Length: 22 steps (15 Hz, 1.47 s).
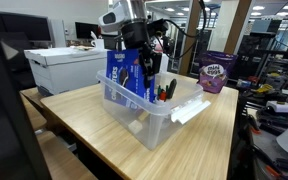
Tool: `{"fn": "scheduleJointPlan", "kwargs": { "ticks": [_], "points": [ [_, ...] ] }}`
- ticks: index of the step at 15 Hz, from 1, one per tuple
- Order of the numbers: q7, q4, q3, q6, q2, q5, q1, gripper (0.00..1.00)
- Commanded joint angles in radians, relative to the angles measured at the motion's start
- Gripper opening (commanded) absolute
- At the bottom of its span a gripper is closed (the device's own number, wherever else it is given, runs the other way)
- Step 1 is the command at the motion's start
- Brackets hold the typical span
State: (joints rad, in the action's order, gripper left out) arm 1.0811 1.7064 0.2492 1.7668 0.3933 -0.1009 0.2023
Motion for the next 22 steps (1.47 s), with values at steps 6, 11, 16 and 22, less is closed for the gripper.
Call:
{"fn": "scheduleJointPlan", "kwargs": {
  "ticks": [6,11,16,22],
  "points": [
    [-0.022,0.002,0.01,0.059,0.049,0.036,0.01,0.05],
    [-0.105,0.007,0.001,0.185,0.04,0.078,0.026,0.05],
    [-0.226,0.028,-0.004,0.299,0.038,0.151,0.044,0.04],
    [-0.385,0.05,-0.003,0.376,0.035,0.173,0.046,0.05]
  ]
}}
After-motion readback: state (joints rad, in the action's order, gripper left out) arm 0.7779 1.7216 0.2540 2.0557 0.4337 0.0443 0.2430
